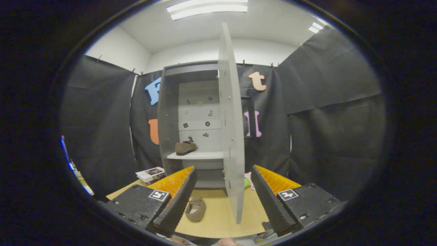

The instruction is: Open the shoe cabinet door, grab the shoes and put them into the shoe cabinet, then close the shoe cabinet door.

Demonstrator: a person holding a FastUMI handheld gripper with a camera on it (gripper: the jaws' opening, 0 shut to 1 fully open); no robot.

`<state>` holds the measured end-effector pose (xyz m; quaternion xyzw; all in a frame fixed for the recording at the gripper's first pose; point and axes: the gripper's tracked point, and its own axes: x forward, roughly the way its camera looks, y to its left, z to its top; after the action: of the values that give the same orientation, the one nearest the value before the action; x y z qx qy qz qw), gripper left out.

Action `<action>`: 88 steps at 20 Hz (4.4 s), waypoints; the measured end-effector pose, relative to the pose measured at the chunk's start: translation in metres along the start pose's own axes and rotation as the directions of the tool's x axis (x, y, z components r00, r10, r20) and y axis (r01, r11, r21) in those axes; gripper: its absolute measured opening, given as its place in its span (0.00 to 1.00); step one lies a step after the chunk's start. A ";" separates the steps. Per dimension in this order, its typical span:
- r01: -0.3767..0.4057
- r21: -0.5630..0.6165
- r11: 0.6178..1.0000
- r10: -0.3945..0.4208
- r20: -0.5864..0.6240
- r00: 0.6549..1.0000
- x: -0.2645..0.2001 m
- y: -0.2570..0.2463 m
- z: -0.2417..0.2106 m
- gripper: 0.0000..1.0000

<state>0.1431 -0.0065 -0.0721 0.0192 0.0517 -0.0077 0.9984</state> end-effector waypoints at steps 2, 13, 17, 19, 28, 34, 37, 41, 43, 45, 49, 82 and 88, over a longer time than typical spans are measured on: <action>-0.036 0.002 0.999 0.036 -0.013 0.999 0.001 0.015 -0.010 1.00; -0.055 0.056 0.997 0.062 -0.148 0.987 0.034 0.050 -0.076 1.00; -0.075 0.025 0.997 0.079 -0.217 0.973 0.050 0.061 -0.102 1.00; -0.085 0.032 0.996 0.090 -0.242 0.966 0.065 0.072 -0.118 1.00; -0.118 0.009 0.993 0.111 -0.421 0.900 0.116 0.105 -0.216 0.99; -0.091 -0.027 0.996 0.062 -0.535 0.843 0.154 0.110 -0.297 0.80; -0.090 -0.002 0.996 0.072 -0.577 0.814 0.171 0.113 -0.326 0.64; -0.119 0.063 0.991 0.134 -0.558 0.819 0.197 0.113 -0.336 0.36; -0.153 0.123 0.981 0.195 -0.531 0.825 0.198 0.115 -0.331 0.12; -0.192 0.190 0.963 0.261 -0.476 0.840 0.192 0.118 -0.317 0.06; -0.214 0.171 0.962 0.267 -0.412 0.871 0.175 0.111 -0.284 0.05; -0.141 -0.029 0.990 0.143 0.115 0.983 0.157 0.075 0.148 0.05; -0.059 -0.144 0.988 0.076 0.120 0.990 0.195 0.089 0.180 0.05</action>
<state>0.3573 0.0731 0.0898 -0.0499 -0.0111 0.0287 0.9983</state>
